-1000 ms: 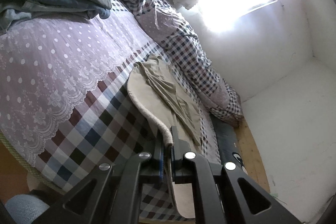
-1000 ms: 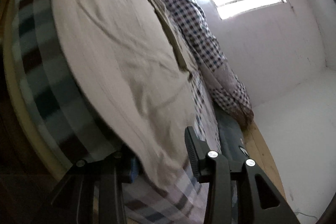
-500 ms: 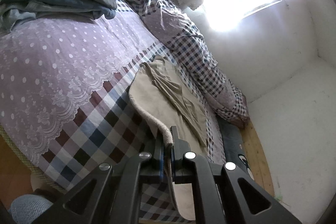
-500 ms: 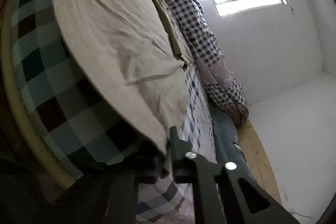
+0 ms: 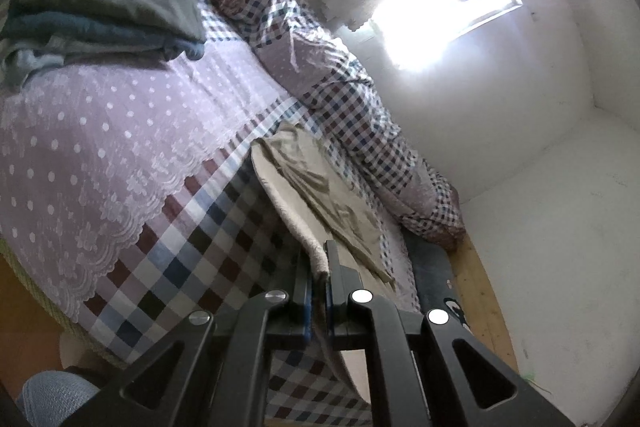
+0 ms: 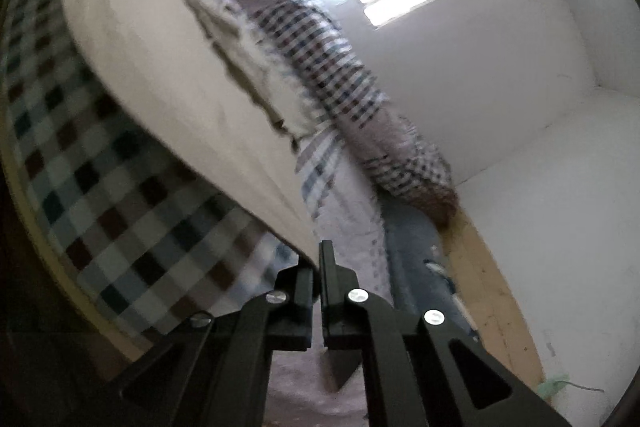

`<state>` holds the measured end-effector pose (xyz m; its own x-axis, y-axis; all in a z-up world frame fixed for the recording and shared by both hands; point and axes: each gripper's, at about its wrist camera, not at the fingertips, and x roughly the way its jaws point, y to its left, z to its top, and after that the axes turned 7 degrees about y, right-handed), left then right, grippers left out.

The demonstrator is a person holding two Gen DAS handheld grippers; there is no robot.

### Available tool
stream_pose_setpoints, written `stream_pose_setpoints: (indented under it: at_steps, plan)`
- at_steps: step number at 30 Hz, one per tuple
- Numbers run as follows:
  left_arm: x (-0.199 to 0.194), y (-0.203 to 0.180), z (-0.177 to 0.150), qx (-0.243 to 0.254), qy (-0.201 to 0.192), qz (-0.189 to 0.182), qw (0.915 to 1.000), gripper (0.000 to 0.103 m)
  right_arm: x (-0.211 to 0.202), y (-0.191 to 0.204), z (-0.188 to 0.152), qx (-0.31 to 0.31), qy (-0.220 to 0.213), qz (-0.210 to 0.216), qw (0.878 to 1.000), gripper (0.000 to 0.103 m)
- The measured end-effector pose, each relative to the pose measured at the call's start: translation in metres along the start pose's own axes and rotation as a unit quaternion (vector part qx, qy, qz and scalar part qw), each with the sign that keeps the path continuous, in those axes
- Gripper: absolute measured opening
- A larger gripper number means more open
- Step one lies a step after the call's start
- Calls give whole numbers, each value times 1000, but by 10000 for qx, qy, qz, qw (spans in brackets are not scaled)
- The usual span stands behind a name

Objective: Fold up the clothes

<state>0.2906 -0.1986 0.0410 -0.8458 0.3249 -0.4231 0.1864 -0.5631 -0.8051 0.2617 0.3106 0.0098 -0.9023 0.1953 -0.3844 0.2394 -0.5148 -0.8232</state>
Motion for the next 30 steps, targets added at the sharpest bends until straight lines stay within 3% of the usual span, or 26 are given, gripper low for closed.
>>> stream_pose_setpoints:
  at_steps: [10, 30]
  plan:
    - [-45, -41, 17, 260, -215, -438, 9985, 3, -45, -75, 36, 216, -304, -333, 9987, 0]
    - [-174, -148, -5, 1033, -752, -1588, 9790, 3, -182, -185, 34, 1234, -562, -947, 9862, 0]
